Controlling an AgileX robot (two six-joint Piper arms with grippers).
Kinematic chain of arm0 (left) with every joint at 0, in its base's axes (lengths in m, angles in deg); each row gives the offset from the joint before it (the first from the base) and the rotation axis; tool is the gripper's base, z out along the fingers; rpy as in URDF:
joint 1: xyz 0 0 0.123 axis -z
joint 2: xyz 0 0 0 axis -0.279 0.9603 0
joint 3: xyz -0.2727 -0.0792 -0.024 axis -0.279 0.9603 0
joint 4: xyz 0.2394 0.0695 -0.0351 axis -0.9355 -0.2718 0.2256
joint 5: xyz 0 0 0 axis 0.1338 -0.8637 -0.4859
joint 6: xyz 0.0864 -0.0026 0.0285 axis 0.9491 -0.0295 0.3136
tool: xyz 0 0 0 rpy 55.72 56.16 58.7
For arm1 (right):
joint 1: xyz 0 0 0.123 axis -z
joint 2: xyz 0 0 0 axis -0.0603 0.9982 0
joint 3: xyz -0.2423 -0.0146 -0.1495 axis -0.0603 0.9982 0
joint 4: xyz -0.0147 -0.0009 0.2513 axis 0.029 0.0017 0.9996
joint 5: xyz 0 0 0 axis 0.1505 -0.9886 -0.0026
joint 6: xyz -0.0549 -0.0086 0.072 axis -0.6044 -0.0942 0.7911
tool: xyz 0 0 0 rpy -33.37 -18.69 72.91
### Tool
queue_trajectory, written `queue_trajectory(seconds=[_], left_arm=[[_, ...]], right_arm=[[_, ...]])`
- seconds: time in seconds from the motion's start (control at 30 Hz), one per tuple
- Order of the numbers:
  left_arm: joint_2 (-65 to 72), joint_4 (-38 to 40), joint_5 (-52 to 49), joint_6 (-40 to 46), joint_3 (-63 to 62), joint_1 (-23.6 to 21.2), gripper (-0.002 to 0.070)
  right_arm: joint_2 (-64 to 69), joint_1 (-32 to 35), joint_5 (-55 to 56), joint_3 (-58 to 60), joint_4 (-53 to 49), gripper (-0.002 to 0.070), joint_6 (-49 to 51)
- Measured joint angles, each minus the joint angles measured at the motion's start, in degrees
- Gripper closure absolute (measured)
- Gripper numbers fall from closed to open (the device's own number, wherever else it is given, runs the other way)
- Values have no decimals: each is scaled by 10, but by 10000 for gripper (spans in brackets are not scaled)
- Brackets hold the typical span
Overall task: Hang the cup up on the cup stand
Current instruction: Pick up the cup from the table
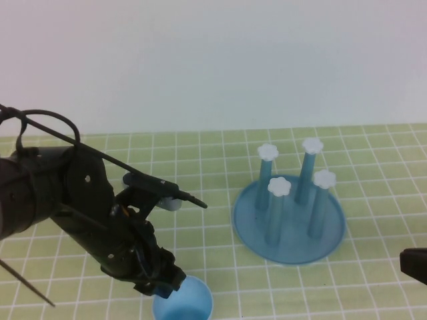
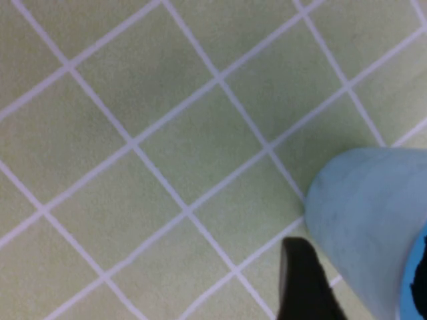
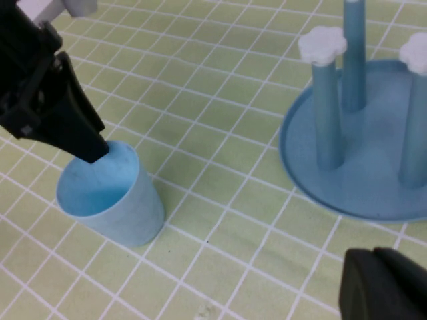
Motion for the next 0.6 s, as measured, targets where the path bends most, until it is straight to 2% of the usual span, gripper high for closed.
queue_trajectory(seconds=[0.47, 0.57, 0.6], left_arm=[[42, 9, 37, -5, -1, 1, 336], [45, 2, 38, -5, -1, 11, 356], [45, -1, 41, -5, -1, 15, 382]], right_arm=[[0, 0, 24, 1, 0, 678, 0], [0, 0, 24, 1, 0, 678, 0], [0, 0, 24, 1, 0, 678, 0]])
